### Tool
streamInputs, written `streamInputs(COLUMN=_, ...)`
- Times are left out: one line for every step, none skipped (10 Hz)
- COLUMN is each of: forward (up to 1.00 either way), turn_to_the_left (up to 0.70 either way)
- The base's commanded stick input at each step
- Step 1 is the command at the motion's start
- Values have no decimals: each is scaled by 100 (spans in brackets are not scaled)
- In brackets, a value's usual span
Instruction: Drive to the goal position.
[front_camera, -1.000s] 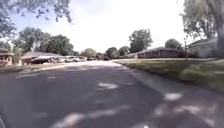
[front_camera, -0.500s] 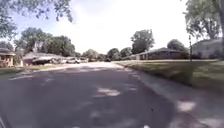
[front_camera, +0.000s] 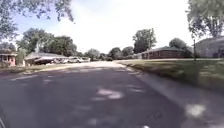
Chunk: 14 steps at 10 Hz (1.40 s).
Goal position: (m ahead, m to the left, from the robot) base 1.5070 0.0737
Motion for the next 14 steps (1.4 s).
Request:
streamInputs(forward=70, turn_to_the_left=3)
streamInputs(forward=70, turn_to_the_left=3)
streamInputs(forward=70, turn_to_the_left=3)
streamInputs(forward=70, turn_to_the_left=3)
streamInputs(forward=70, turn_to_the_left=3)
streamInputs(forward=70, turn_to_the_left=3)
streamInputs(forward=70, turn_to_the_left=3)
streamInputs(forward=70, turn_to_the_left=-8)
streamInputs(forward=70, turn_to_the_left=-20)
streamInputs(forward=70, turn_to_the_left=-33)
streamInputs(forward=70, turn_to_the_left=-29)
streamInputs(forward=70, turn_to_the_left=-23)
streamInputs(forward=70, turn_to_the_left=-16)
streamInputs(forward=70, turn_to_the_left=-10)
